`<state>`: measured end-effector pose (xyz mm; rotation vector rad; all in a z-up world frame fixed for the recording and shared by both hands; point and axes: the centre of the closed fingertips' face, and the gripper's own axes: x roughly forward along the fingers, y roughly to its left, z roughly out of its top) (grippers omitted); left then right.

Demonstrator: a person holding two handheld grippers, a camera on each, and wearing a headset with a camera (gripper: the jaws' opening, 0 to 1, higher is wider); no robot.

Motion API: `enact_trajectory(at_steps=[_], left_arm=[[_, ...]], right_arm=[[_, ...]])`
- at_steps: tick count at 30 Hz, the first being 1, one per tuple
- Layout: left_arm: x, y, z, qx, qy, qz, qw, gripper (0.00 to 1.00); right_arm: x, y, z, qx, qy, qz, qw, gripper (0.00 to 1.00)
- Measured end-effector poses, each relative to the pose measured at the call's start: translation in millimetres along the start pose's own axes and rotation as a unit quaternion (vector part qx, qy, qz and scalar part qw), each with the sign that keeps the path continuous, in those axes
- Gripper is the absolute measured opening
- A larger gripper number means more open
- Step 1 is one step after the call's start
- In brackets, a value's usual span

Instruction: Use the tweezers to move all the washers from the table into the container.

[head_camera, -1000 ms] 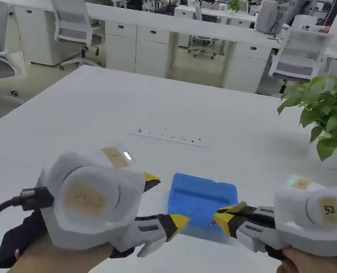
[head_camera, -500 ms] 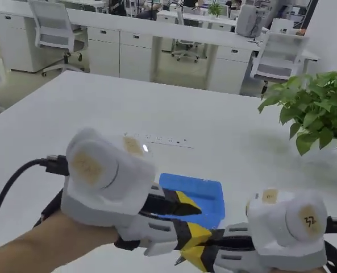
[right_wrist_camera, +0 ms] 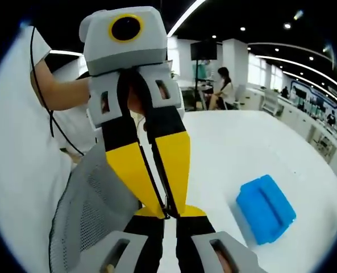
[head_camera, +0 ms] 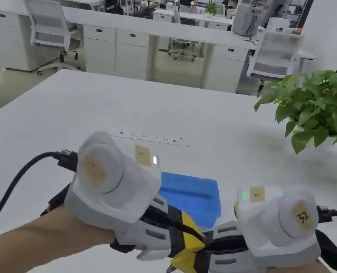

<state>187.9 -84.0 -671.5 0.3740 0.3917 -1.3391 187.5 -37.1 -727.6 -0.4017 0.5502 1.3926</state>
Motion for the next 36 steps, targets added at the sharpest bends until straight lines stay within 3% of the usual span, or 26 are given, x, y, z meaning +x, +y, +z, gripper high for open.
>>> enact_trajectory(at_steps=[2, 5, 9, 11, 14, 17, 25, 29, 31, 32, 34, 36], left_arm=[[-2.5, 0.7, 1.5, 0.003, 0.001, 0.001, 1.0000, 0.00], [-6.9, 3.6, 6.8, -0.005, -0.010, 0.003, 0.9999, 0.00], [-11.6, 5.8, 8.9, -0.008, -0.013, 0.006, 0.9999, 0.00], [-13.4, 5.8, 8.9, -0.005, -0.014, 0.007, 0.9999, 0.00], [-14.7, 6.9, 8.1, -0.004, -0.012, 0.009, 0.9999, 0.00], [-18.5, 7.1, 14.5, -0.010, -0.027, 0.005, 0.9996, 0.00], [-26.9, 5.9, 25.0, -0.015, -0.047, -0.007, 0.9988, 0.00], [-30.5, 5.9, 27.1, -0.024, -0.060, -0.012, 0.9978, 0.00], [-31.6, 6.5, 27.3, -0.024, -0.062, -0.012, 0.9977, 0.00], [-32.2, 5.9, 27.2, -0.026, -0.063, -0.016, 0.9975, 0.00], [-32.6, 4.3, 26.0, -0.029, -0.065, -0.021, 0.9973, 0.00], [-32.8, 4.6, 22.5, -0.028, -0.061, -0.018, 0.9976, 0.00]], right_arm=[[-0.7, 0.0, 0.5, 0.004, -0.005, 0.000, 1.0000, 0.04], [-3.3, 0.2, 9.3, 0.019, -0.038, -0.003, 0.9991, 0.05], [-4.4, -5.7, 4.0, 0.080, -0.037, -0.012, 0.9960, 0.07], [-5.7, -5.4, 7.7, 0.059, -0.054, -0.010, 0.9967, 0.07], [-4.8, -4.5, 7.5, 0.062, -0.057, -0.009, 0.9964, 0.10], [-0.2, -1.1, -2.6, 0.054, -0.034, -0.005, 0.9979, 0.18], [4.2, -0.7, -8.4, 0.049, -0.035, -0.009, 0.9981, 0.10], [2.6, -2.6, -3.8, 0.047, -0.050, -0.009, 0.9976, 0.09], [2.5, 0.0, -2.6, 0.043, -0.055, 0.000, 0.9976, 0.06], [2.5, 5.2, -2.4, 0.033, -0.056, 0.017, 0.9977, 0.05], [3.2, 5.7, -4.2, 0.044, -0.053, 0.021, 0.9974, 0.04], [4.0, 1.7, -8.5, 0.019, -0.041, 0.007, 0.9990, 0.02]])
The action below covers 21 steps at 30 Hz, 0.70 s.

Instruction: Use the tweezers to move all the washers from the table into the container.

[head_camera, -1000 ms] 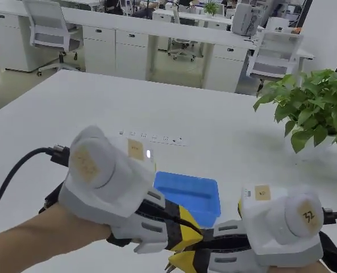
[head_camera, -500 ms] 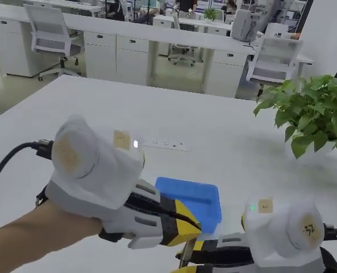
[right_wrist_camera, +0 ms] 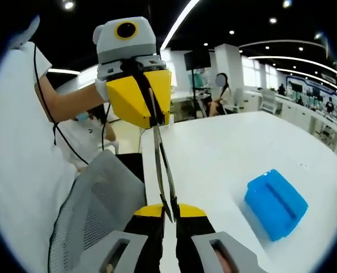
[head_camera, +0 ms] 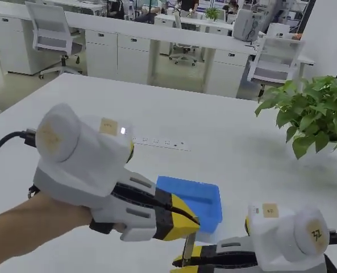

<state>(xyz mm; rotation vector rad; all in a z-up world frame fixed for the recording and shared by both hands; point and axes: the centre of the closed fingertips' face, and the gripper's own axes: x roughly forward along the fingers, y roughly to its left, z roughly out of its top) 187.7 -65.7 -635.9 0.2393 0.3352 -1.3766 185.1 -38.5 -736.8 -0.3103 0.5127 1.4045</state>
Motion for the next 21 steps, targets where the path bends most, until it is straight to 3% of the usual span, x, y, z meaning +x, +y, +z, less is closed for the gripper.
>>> enact_trajectory(at_steps=[4, 7, 9, 10, 12, 16, 17, 21], left_arm=[[-1.4, 5.2, -5.9, 0.001, 0.007, 0.013, 0.9999, 0.00], [-1.6, 10.1, -10.4, 0.003, 0.016, 0.022, 0.9996, 0.00], [-1.3, 14.8, -19.1, 0.008, 0.042, 0.030, 0.9986, 0.00], [-1.3, 16.3, -27.5, 0.010, 0.068, 0.032, 0.9971, 0.01], [0.0, 18.1, -37.0, 0.017, 0.096, 0.034, 0.9946, 0.03], [6.6, 17.7, -45.5, 0.018, 0.119, 0.026, 0.9924, 0.04], [7.1, 18.0, -51.1, 0.024, 0.137, 0.023, 0.9900, 0.03], [12.6, 17.6, -62.5, 0.033, 0.167, 0.013, 0.9854, 0.02]], right_arm=[[-0.7, -1.7, -3.6, -0.010, 0.017, -0.002, 0.9998, 0.01], [-1.6, -6.9, -9.4, -0.031, 0.046, -0.010, 0.9984, 0.00], [-2.4, -9.1, -14.0, -0.040, 0.068, -0.011, 0.9968, 0.00], [-1.6, -10.0, -12.9, -0.041, 0.068, -0.012, 0.9968, 0.00], [-2.7, -13.3, -15.4, -0.048, 0.081, -0.013, 0.9955, 0.00], [-5.0, -19.9, -27.7, -0.100, 0.141, -0.016, 0.9847, 0.00], [-4.6, -19.7, -29.1, -0.104, 0.147, -0.013, 0.9836, 0.00], [-2.6, -22.8, -38.8, -0.118, 0.177, -0.008, 0.9771, 0.00]])
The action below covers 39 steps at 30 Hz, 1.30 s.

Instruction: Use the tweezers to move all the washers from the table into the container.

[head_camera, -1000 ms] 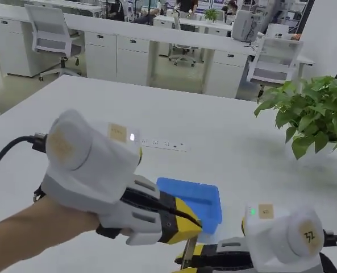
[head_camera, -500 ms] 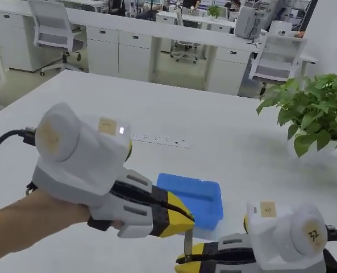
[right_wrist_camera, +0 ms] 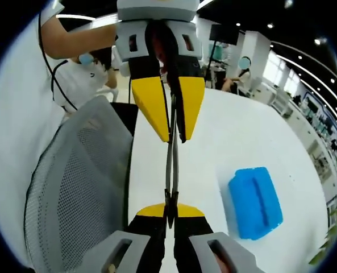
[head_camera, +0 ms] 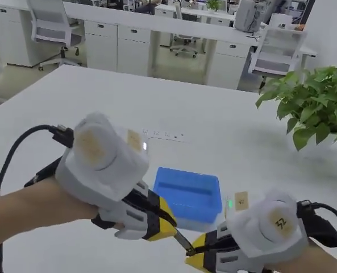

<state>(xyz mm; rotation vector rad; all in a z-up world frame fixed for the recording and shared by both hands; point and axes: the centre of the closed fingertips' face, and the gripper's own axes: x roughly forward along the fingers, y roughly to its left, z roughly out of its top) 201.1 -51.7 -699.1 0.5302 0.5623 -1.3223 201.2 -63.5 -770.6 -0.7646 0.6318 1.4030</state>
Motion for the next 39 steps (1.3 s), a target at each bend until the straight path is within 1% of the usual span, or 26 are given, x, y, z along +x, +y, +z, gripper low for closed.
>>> enact_trajectory(at_steps=[1, 2, 3, 5, 7, 8, 9, 10, 11, 13, 15, 17, 18, 20, 21, 24, 25, 26, 29, 30, 31, 32, 33, 35, 37, 39], left_arm=[[2.3, 0.4, -2.2, 0.000, 0.006, -0.001, 1.0000, 0.02], [4.8, -0.2, -8.0, 0.005, 0.018, -0.005, 0.9998, 0.02], [6.8, -1.0, -11.6, 0.007, 0.024, -0.010, 0.9996, 0.01], [12.0, 1.5, -17.8, 0.005, 0.023, -0.008, 0.9997, 0.01], [17.3, 2.9, -27.7, -0.006, 0.034, -0.011, 0.9994, 0.00], [19.8, 3.6, -31.0, -0.004, 0.037, -0.010, 0.9993, 0.00], [23.7, 3.8, -35.5, 0.001, 0.043, -0.009, 0.9991, 0.00], [26.0, 4.5, -38.7, 0.006, 0.049, -0.008, 0.9988, 0.00], [30.3, 6.3, -45.4, 0.017, 0.062, -0.007, 0.9979, 0.00], [37.6, 11.3, -54.3, 0.037, 0.078, 0.001, 0.9963, 0.00], [46.2, 15.5, -58.9, 0.034, 0.081, 0.003, 0.9962, 0.00], [52.3, 19.5, -62.2, 0.033, 0.082, 0.003, 0.9961, 0.00], [57.6, 23.0, -66.2, 0.036, 0.088, 0.004, 0.9955, 0.00], [66.7, 28.1, -72.3, 0.039, 0.096, 0.003, 0.9946, 0.00], [68.7, 29.2, -73.4, 0.040, 0.097, 0.003, 0.9944, 0.00], [80.8, 37.0, -80.3, 0.043, 0.100, 0.001, 0.9940, 0.00], [86.5, 38.1, -85.0, 0.037, 0.104, -0.010, 0.9939, 0.00], [90.2, 39.6, -88.6, 0.031, 0.108, -0.012, 0.9936, 0.00], [103.2, 47.3, -98.4, 0.021, 0.116, -0.015, 0.9930, 0.00], [105.9, 49.2, -100.2, 0.019, 0.116, -0.015, 0.9929, 0.00], [109.7, 51.1, -103.1, 0.014, 0.120, -0.016, 0.9926, 0.00], [112.0, 52.1, -104.8, 0.012, 0.121, -0.017, 0.9924, 0.00], [115.0, 52.7, -107.2, 0.012, 0.122, -0.019, 0.9923, 0.00], [118.7, 50.9, -112.8, 0.010, 0.130, -0.030, 0.9910, 0.00], [121.0, 52.0, -116.7, 0.015, 0.135, -0.030, 0.9903, 0.00], [122.3, 51.9, -117.2, 0.018, 0.136, -0.031, 0.9900, 0.00]], right_arm=[[1.0, -0.5, -1.3, -0.003, 0.003, 0.000, 1.0000, 0.00], [2.0, -1.0, -3.0, -0.006, 0.006, 0.001, 1.0000, 0.00], [2.6, -1.2, -4.7, -0.009, 0.009, 0.002, 0.9999, 0.00], [5.2, -3.0, -10.0, -0.008, 0.018, 0.002, 0.9998, 0.00], [8.3, -4.0, -15.6, -0.014, 0.027, 0.004, 0.9995, 0.00], [9.7, -4.8, -18.0, -0.018, 0.033, 0.003, 0.9993, 0.00], [11.3, -6.4, -22.3, -0.030, 0.045, 0.001, 0.9985, 0.00], [12.7, -7.1, -24.3, -0.036, 0.051, 0.001, 0.9981, 0.00], [15.4, -9.5, -27.1, -0.039, 0.057, -0.001, 0.9976, 0.00], [20.8, -14.1, -32.2, -0.035, 0.063, 0.001, 0.9974, 0.00], [27.1, -19.1, -40.3, -0.029, 0.072, 0.000, 0.9970, 0.00], [32.4, -23.0, -47.4, -0.038, 0.078, -0.005, 0.9962, 0.00], [35.1, -25.1, -50.3, -0.037, 0.079, -0.007, 0.9962, 0.00], [40.9, -30.1, -58.8, -0.016, 0.086, -0.012, 0.9961, 0.00], [45.2, -33.0, -63.6, -0.013, 0.090, -0.011, 0.9958, 0.00], [54.7, -40.3, -76.7, -0.022, 0.100, -0.022, 0.9945, 0.01], [58.8, -41.9, -82.2, -0.016, 0.104, -0.018, 0.9943, 0.01], [60.5, -42.3, -85.1, -0.008, 0.107, -0.015, 0.9941, 0.01], [65.5, -47.4, -92.5, -0.002, 0.115, -0.015, 0.9932, 0.01], [66.7, -51.0, -95.6, 0.000, 0.121, -0.022, 0.9924, 0.01], [67.7, -51.9, -96.9, 0.001, 0.123, -0.021, 0.9923, 0.02], [68.5, -51.9, -99.3, 0.008, 0.126, -0.017, 0.9918, 0.02], [69.3, -51.9, -101.8, 0.023, 0.130, -0.018, 0.9911, 0.02], [71.8, -53.0, -104.5, 0.034, 0.128, -0.017, 0.9910, 0.03], [69.0, -55.7, -106.2, 0.042, 0.122, -0.023, 0.9914, 0.05], [69.1, -55.0, -106.4, 0.050, 0.118, -0.019, 0.9915, 0.05]])
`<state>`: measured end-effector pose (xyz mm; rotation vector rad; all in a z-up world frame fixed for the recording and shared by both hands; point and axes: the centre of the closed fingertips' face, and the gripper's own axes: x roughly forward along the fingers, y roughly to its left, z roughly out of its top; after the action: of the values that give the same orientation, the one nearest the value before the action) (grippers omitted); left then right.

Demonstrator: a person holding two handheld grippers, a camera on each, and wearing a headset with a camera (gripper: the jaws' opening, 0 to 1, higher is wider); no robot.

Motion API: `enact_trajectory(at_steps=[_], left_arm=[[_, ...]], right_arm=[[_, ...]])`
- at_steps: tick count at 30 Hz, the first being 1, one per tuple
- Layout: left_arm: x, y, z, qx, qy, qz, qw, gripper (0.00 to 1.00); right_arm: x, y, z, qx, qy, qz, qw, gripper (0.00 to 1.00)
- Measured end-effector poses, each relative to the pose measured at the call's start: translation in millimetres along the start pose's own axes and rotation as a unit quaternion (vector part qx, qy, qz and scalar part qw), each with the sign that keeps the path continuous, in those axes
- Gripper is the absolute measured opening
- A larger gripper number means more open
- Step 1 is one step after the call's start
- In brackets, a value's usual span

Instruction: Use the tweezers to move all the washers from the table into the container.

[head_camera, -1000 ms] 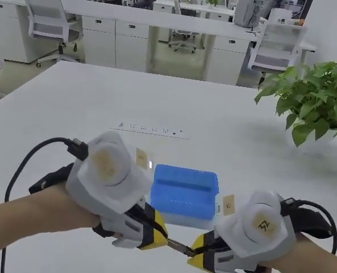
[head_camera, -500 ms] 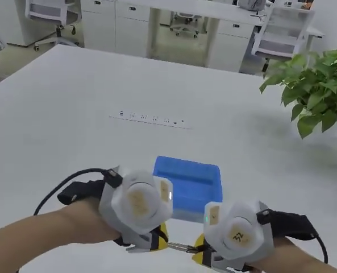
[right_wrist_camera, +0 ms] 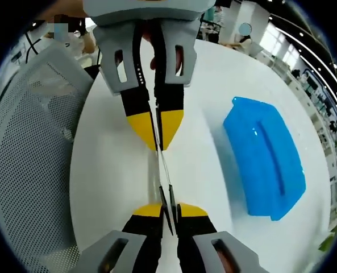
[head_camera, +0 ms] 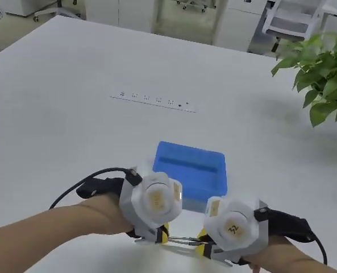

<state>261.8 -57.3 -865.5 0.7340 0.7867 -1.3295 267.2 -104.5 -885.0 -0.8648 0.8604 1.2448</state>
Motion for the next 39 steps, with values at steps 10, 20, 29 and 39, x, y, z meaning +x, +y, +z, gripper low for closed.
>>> enact_trajectory(at_steps=[10, 20, 29, 39], left_arm=[[9.5, 1.2, -0.2, 0.017, 0.014, -0.010, 0.9997, 0.00], [12.0, -0.2, -7.0, 0.018, 0.032, 0.007, 0.9993, 0.00], [-4.1, -0.8, -4.3, -0.077, 0.001, 0.035, 0.9964, 0.16], [-88.9, -16.9, 0.5, -0.225, -0.127, 0.122, 0.9583, 0.44]], right_arm=[[-19.4, 0.7, -8.2, 0.070, -0.008, -0.030, 0.9971, 0.13], [-75.4, 11.8, 13.2, 0.276, -0.130, -0.087, 0.9485, 0.25], [-120.4, 6.5, 11.7, 0.335, -0.196, -0.170, 0.9058, 0.43], [-139.4, 10.6, -5.3, 0.385, -0.240, -0.223, 0.8625, 0.59]])
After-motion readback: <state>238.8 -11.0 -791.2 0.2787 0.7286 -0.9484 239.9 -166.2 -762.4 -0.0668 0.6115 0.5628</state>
